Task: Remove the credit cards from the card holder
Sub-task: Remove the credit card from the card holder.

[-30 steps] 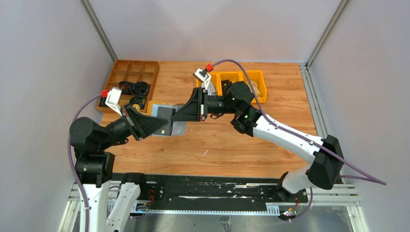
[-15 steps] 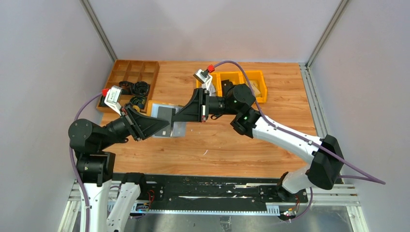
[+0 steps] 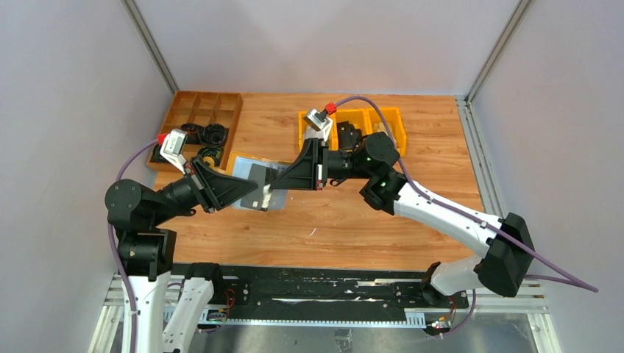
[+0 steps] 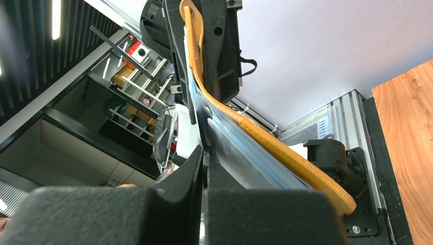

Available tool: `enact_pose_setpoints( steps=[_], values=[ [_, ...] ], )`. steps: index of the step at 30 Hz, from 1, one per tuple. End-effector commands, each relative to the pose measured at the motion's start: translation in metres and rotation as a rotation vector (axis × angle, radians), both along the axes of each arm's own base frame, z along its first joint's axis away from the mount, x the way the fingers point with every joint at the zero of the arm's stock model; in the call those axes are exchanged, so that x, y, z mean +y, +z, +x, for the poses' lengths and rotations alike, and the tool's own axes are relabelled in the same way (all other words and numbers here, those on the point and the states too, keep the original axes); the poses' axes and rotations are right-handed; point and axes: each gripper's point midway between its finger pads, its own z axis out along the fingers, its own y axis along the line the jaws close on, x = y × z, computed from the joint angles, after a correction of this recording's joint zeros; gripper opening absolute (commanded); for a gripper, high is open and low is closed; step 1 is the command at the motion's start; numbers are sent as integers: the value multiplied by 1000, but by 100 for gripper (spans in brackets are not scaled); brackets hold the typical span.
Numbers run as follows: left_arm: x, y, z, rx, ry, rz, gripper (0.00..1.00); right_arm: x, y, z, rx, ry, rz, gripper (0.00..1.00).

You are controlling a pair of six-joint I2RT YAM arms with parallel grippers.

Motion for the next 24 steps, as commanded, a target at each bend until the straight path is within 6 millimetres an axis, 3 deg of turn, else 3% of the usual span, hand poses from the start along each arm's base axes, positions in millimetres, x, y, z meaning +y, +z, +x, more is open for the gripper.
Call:
enact_pose_setpoints(
  steps=[1, 5, 9, 12, 14, 16, 19, 24],
  values=[
    [-1, 15, -7, -67, -10, -1, 8, -7, -8, 1, -17, -5, -25, 0],
    [0, 10, -6, -66, -4, 14, 2, -3, -4, 3, -12, 2, -14, 0],
    [0, 11, -6, -68, -2, 17, 0, -1, 10, 1, -9, 25, 53, 24],
    [0, 12, -5, -74, -4, 23, 0, 2, 18, -2, -9, 41, 79, 28],
    [0, 9, -2, -70, 4, 34, 0, 2, 22, -5, -11, 48, 101, 26],
    [1, 5, 2, -60, 16, 43, 0, 3, 21, -5, -17, 48, 97, 11],
    [3, 2, 6, -61, 35, 69, 0, 2, 15, -3, -18, 38, 79, 0],
    [18, -18, 29, -39, 188, 182, 0, -19, 10, 9, -38, -8, 76, 0]
  ],
)
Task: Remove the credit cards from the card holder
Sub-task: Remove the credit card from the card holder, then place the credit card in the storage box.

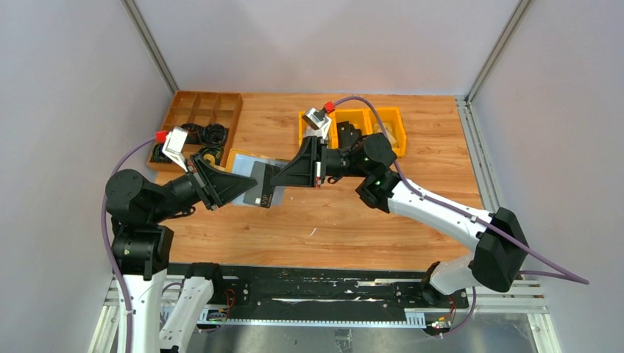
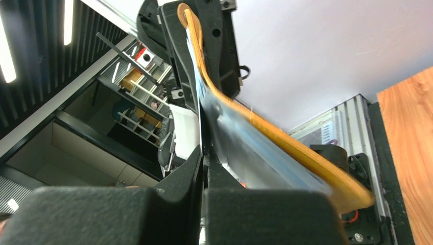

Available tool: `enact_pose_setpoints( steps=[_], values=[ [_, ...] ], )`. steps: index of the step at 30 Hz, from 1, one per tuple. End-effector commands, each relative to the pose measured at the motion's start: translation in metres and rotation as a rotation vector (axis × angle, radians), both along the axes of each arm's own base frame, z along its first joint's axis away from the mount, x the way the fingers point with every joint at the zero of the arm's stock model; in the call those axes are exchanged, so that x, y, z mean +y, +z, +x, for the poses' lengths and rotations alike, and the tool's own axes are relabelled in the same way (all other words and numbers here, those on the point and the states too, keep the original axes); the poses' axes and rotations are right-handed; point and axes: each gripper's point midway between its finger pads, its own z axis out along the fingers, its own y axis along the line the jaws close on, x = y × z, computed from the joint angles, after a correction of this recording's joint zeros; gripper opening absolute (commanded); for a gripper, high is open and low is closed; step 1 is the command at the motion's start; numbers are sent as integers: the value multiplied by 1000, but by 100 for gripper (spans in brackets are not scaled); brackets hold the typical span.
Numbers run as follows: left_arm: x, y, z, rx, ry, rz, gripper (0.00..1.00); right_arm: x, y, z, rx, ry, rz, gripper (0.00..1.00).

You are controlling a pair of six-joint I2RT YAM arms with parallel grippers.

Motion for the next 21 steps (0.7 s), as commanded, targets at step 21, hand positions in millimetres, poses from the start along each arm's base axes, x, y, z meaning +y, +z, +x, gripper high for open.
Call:
enact_pose_setpoints(
  steps=[21],
  values=[
    [25, -30, 23, -125, 159, 309, 0, -219, -154, 248, 16, -872, -835, 0]
  ],
)
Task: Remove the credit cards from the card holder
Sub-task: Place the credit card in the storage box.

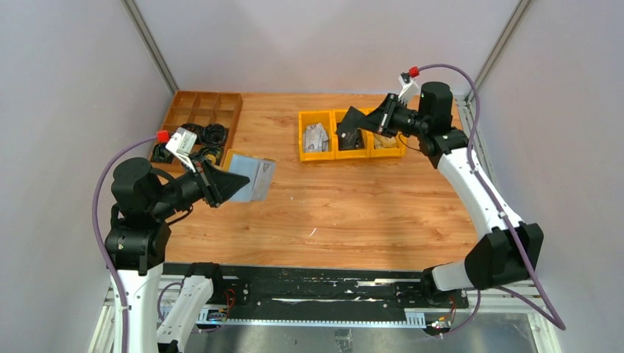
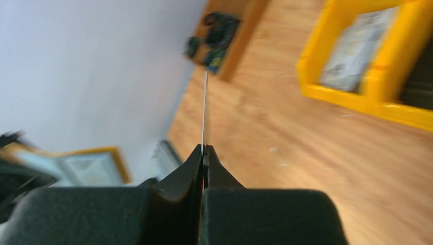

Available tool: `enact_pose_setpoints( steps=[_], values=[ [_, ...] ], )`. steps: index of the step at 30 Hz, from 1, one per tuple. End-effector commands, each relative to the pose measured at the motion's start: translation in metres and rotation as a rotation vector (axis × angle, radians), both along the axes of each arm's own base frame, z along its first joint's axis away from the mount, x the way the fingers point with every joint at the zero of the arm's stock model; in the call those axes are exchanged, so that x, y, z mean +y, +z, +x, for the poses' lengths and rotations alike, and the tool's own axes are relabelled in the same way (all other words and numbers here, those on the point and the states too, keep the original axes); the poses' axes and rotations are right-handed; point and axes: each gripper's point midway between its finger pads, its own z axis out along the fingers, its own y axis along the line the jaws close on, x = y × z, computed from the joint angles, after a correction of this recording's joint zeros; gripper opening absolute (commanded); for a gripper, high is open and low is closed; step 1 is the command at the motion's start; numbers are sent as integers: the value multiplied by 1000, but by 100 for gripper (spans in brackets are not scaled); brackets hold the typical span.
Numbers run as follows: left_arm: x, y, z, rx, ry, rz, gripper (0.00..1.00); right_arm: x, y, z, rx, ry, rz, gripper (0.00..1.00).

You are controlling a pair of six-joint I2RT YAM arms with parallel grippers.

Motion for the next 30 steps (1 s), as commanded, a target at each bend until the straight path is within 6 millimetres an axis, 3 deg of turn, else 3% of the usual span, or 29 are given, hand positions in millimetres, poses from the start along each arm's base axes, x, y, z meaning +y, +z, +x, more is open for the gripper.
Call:
enact_pose_setpoints(
  steps=[1, 4, 10, 11, 16, 21, 23, 26, 30],
  values=[
    [-1, 13, -6, -84, -30, 33, 0, -55, -74, 46, 45, -186, -378, 0],
    [-1, 14, -5, -82, -35, 36, 0, -67, -95, 79, 48, -238, -487, 0],
    [-8, 17, -11, -75, -97, 23, 0, -70, -121, 134, 72, -239, -612, 0],
    [-8, 17, -12, -78, -102, 23, 0, -70, -132, 143, 84, -234, -629, 0],
    [-8, 21, -15, -118, -95, 12, 0, -60, -164, 174, 119, -207, -637, 0],
    [-15, 21, -27, -108, -170, -1, 0, -33, -188, 188, 131, -117, -587, 0],
    [-16, 19, -30, -113, -188, 12, 0, -23, -187, 188, 128, -76, -561, 6],
    [-14, 16, -31, -129, -190, 35, 0, -18, -172, 187, 95, -69, -565, 28],
    [-12, 12, -28, -163, -178, 69, 0, -19, -128, 178, -1, -99, -587, 47]
  ],
)
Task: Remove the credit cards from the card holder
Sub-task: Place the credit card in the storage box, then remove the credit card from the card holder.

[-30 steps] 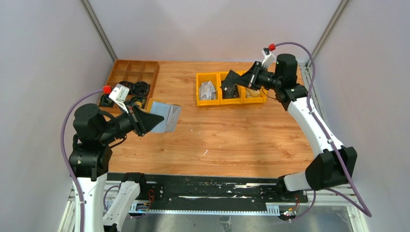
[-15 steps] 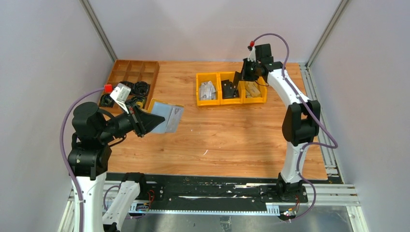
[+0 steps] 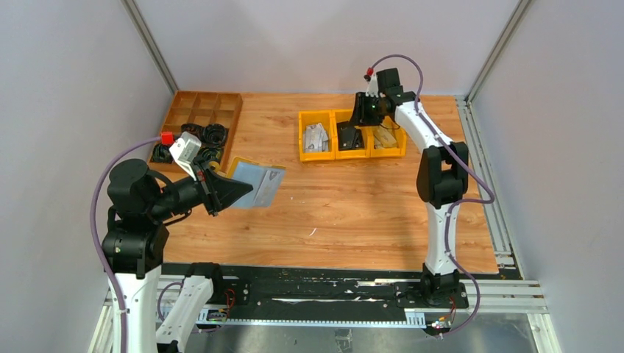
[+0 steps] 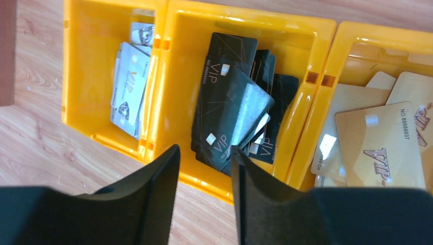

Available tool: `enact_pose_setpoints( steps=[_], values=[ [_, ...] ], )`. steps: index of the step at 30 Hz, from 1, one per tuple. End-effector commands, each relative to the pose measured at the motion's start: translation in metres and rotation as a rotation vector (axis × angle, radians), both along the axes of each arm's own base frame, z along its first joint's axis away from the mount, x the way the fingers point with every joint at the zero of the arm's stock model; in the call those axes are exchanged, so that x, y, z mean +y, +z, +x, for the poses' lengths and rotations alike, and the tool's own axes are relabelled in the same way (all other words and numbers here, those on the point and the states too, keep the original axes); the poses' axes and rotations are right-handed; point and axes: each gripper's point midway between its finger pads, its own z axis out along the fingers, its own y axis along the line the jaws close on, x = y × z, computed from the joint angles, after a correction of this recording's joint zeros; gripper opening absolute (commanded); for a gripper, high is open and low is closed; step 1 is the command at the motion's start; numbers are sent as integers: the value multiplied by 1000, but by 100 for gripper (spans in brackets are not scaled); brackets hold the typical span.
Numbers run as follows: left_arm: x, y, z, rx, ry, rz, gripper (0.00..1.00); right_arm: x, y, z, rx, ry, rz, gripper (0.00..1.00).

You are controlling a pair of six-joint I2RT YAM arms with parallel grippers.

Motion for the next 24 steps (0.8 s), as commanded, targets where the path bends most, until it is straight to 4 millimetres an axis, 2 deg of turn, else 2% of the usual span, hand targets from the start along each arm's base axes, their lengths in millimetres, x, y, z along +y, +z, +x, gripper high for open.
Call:
enact_pose_setpoints(
  steps=[1, 3, 4, 6, 7, 8, 10, 12, 14, 17, 19, 21, 24],
  values=[
    [1, 2, -5, -80, -17, 39, 0, 10, 85, -13, -170, 44, -3, 50],
    [2, 1, -5, -90, -15, 49, 0, 10, 112, -22, -233, 46, -22, 59],
    [2, 0, -6, -89, -17, 54, 0, 11, 126, -29, -261, 54, -25, 61],
    [2, -1, -8, -104, -22, 69, 0, 26, 157, -53, -310, 125, 34, 63],
    [3, -1, -8, -105, -22, 73, 0, 40, 177, -71, -334, 197, 97, 63],
    [3, -2, -9, -116, -25, 81, 0, 56, 198, -93, -365, 279, 163, 67],
    [3, -4, -12, -134, -34, 98, 0, 91, 243, -147, -443, 476, 294, 74],
    [3, -7, -15, -147, -42, 111, 0, 126, 279, -217, -526, 704, 413, 78],
    [3, -8, -19, -161, -54, 118, 0, 149, 302, -286, -609, 900, 501, 82],
    [2, -9, -28, -199, -75, 134, 0, 164, 314, -369, -679, 1122, 582, 85],
    [1, -11, -35, -231, -108, 147, 0, 169, 314, -393, -686, 1183, 594, 85],
    [-1, -15, -40, -248, -133, 150, 0, 176, 308, -408, -677, 1212, 567, 85],
    [-2, -20, -43, -267, -158, 158, 0, 189, 293, -420, -657, 1248, 511, 85]
  ],
)
